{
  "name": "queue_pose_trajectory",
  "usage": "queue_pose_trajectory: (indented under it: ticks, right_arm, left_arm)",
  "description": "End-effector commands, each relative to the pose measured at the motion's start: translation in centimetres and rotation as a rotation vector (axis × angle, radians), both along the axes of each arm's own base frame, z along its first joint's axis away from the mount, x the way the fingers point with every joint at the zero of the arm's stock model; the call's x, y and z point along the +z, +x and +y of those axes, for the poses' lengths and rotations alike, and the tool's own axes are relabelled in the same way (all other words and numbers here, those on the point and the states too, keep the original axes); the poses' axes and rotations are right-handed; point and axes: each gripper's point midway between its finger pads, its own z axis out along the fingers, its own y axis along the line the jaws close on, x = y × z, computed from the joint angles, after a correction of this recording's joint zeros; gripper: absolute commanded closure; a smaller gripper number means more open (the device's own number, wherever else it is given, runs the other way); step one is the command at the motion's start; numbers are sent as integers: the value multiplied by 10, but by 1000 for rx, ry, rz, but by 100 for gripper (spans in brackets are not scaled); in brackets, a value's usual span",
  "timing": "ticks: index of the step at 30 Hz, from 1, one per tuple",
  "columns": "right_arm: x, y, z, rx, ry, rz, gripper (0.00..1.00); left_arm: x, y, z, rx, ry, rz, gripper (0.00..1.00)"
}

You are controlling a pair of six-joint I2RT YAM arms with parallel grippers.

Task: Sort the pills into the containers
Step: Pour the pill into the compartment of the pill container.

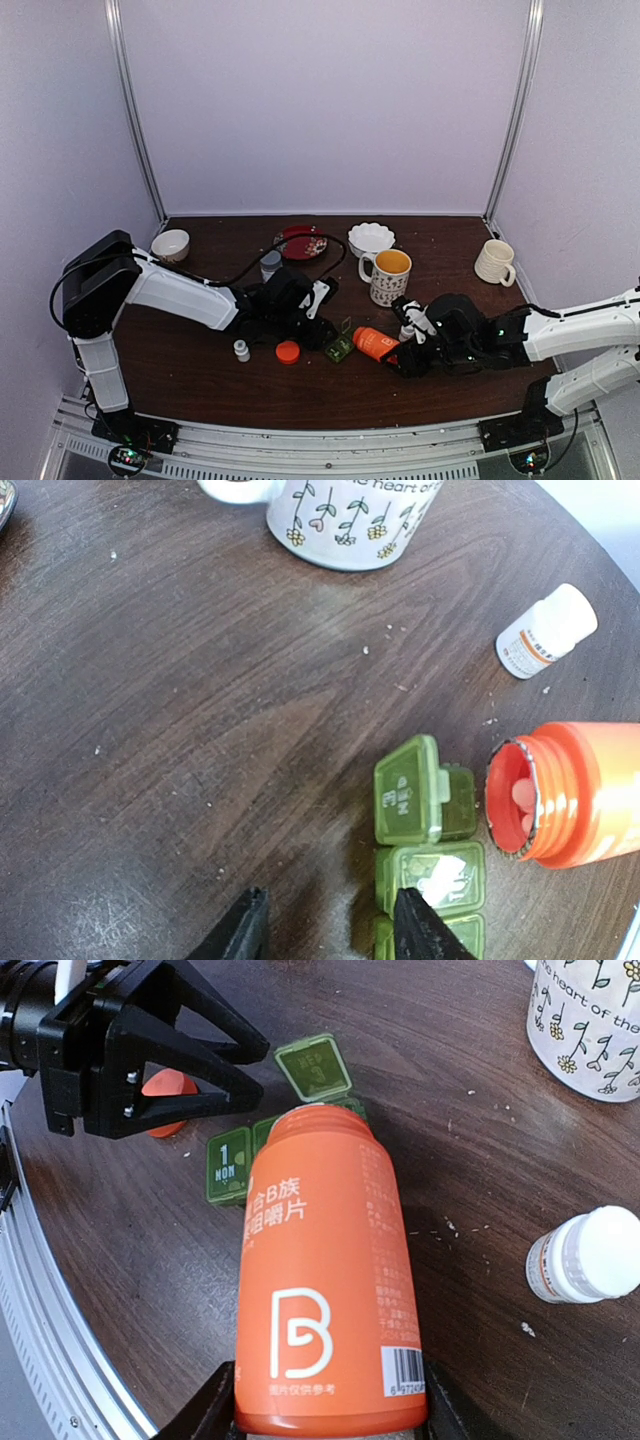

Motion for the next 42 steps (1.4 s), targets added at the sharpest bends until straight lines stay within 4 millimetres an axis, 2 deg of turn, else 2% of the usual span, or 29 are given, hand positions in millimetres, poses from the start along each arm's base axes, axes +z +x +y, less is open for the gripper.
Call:
queue_pose_trajectory:
  ticks: [1, 4, 9, 13, 16, 19, 23, 26, 29, 33, 35, 38, 42]
  right_arm:
    - [19, 5, 10, 21, 54, -25, 100]
    - [14, 6, 7, 18, 13, -21, 100]
    - [25, 3, 16, 58, 73, -30, 100]
    - [17, 5, 11, 56, 2, -21, 100]
    - [25, 5, 15, 59, 51, -33, 100]
    - [25, 7, 13, 60, 15, -39, 100]
    - [39, 8, 18, 67, 84, -73, 100]
    - [31, 10, 13, 63, -2, -60, 100]
    - [33, 10, 16, 67, 18, -62, 100]
    - [23, 11, 15, 71, -47, -35, 100]
    - [26, 11, 17, 63, -14, -35, 100]
    - [20, 16, 11, 30, -65, -34, 100]
    - [30, 16, 17, 44, -12, -53, 100]
  left_arm:
    - [19, 1, -7, -14, -58, -40, 55]
    - [18, 1, -8, -15, -58, -40, 55]
    - [18, 0, -8, -21, -59, -38, 55]
    - [18, 0, -9, -26, -61, -37, 55]
    - [18, 0, -9, -26, -61, -37, 55]
    - [17, -1, -9, -27, -60, -36, 55]
    - [16, 0, -9, -26, -58, -35, 55]
    - [17, 0, -9, -27, -59, -35, 55]
    - [16, 0, -9, -27, -56, -33, 55]
    - [16, -1, -9, -28, -57, -33, 55]
    - [16, -1, -9, -28, -56, -33, 55]
    - [15, -1, -9, -28, -56, -32, 55]
    - [15, -1, -10, -28, -56, -32, 54]
